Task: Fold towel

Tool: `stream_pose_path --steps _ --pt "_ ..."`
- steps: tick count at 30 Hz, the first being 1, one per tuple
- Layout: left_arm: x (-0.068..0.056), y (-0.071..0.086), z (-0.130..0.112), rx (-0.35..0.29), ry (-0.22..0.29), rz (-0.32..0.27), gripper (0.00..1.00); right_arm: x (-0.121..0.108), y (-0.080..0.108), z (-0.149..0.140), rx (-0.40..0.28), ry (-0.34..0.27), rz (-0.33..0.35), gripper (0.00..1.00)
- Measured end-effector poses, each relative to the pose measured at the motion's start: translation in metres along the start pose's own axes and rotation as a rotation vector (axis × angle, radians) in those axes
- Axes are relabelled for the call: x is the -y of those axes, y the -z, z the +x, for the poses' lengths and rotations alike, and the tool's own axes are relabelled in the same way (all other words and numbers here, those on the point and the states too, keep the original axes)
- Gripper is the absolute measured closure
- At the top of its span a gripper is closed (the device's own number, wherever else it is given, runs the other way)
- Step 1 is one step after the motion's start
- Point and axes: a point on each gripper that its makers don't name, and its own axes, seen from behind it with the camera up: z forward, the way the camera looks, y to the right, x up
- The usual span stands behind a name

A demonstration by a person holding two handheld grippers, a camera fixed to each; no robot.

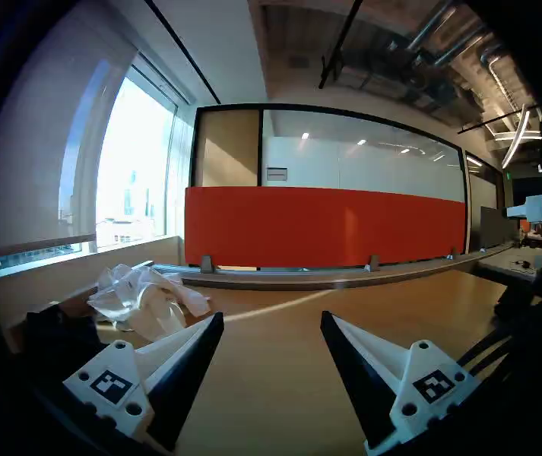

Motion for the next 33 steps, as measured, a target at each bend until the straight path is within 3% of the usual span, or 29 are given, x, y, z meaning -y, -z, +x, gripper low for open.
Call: stream_pose_path --steps 12,33 --pt "0.012 0.001 -0.038 -0.019 0.000 0.017 0.06 0.006 -0.009 -0.035 -0.007 0.015 0.013 0.00" --pt "0.015 -0.005 -0.052 -0.028 -0.023 0.035 0.06 0.002 -0.018 -0.038 -0.015 0.029 0.024 0.00"
